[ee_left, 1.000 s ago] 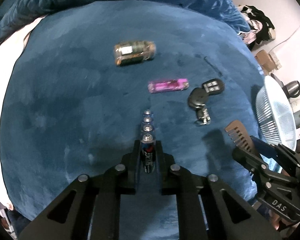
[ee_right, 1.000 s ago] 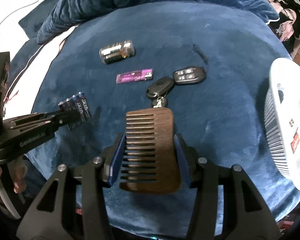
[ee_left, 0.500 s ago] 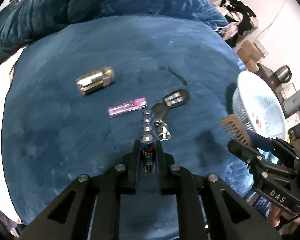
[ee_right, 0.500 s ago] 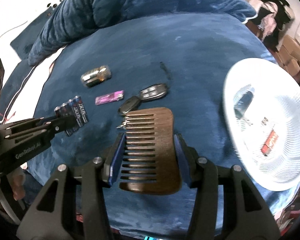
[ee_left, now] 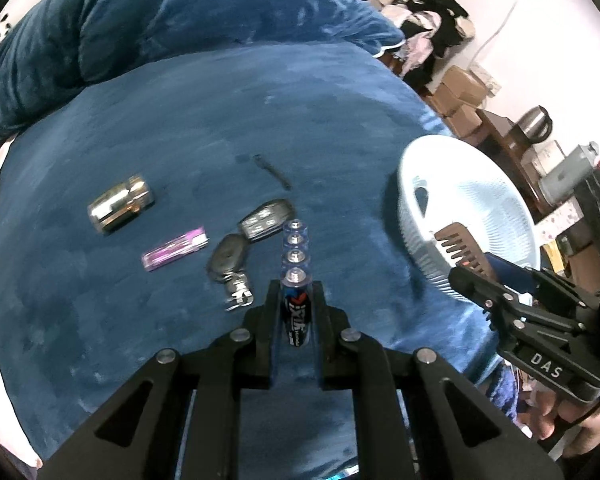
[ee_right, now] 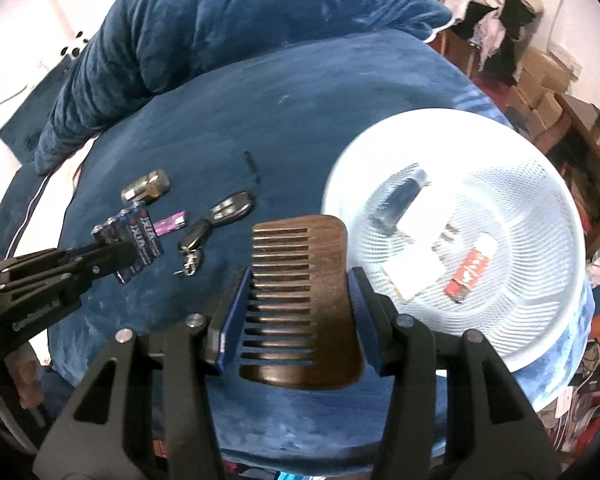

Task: Organize rigid objects
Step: 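Carry the batteries and wooden comb over the white colander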

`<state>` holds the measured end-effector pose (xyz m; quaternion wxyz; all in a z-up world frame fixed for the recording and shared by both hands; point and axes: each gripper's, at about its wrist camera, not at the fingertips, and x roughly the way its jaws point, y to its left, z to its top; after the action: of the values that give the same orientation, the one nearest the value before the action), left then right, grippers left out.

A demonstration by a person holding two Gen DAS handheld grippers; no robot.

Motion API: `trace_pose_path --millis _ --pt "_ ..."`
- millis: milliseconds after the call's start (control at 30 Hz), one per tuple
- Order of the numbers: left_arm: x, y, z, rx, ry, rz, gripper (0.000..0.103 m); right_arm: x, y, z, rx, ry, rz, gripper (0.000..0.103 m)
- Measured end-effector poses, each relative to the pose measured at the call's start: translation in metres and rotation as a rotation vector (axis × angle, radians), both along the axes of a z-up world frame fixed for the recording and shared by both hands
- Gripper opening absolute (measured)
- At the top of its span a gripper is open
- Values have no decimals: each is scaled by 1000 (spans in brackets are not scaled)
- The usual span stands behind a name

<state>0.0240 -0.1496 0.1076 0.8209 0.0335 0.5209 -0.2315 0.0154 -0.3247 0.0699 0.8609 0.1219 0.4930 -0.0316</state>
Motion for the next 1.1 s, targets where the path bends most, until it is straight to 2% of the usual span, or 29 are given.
trace_pose_path --millis 700,1100 --pt "-18 -133 8 -9 28 -215 11 -38 -104 2 36 -18 -221 50" --pt "-18 -166 0 -18 54 -257 11 -43 -129 -5 46 -3 -269 50"
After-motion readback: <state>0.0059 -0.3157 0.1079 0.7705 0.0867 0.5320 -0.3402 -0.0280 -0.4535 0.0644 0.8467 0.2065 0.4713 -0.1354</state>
